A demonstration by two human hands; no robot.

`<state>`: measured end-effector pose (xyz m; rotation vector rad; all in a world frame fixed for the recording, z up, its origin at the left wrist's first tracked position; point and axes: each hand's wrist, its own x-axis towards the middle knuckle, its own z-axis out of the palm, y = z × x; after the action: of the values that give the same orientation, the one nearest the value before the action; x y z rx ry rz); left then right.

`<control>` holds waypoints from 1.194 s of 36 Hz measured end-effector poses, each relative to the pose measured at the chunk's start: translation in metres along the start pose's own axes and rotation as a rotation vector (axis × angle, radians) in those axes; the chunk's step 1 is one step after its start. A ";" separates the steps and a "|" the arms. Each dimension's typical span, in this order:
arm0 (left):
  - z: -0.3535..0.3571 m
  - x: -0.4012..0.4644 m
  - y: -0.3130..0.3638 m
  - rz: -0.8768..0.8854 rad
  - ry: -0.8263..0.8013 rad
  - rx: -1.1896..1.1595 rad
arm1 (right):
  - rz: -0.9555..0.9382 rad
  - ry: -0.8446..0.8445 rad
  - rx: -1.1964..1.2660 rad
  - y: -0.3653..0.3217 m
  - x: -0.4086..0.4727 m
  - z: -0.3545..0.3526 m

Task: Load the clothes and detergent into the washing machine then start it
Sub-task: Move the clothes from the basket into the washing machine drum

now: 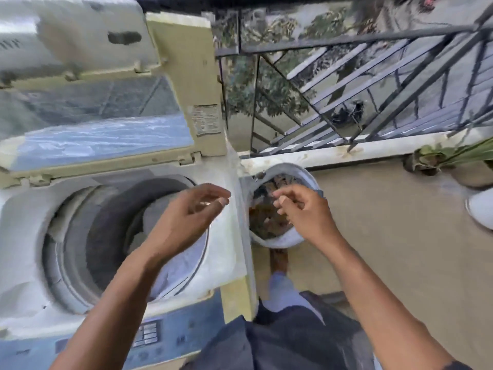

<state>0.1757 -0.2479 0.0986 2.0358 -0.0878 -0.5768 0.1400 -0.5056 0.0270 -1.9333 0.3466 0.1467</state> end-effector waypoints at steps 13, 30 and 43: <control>0.182 0.151 -0.012 -0.260 -0.118 0.048 | 0.359 -0.275 -0.348 0.185 0.125 -0.051; 0.306 0.259 -0.176 -0.686 -0.008 0.098 | 0.292 -0.575 -0.610 0.387 0.260 0.059; 0.301 0.254 -0.187 -0.781 0.062 0.025 | 0.238 -0.556 -0.650 0.372 0.262 0.082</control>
<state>0.2377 -0.4682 -0.2726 2.0724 0.7697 -0.9832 0.2786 -0.6028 -0.4029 -2.3631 0.1568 1.0375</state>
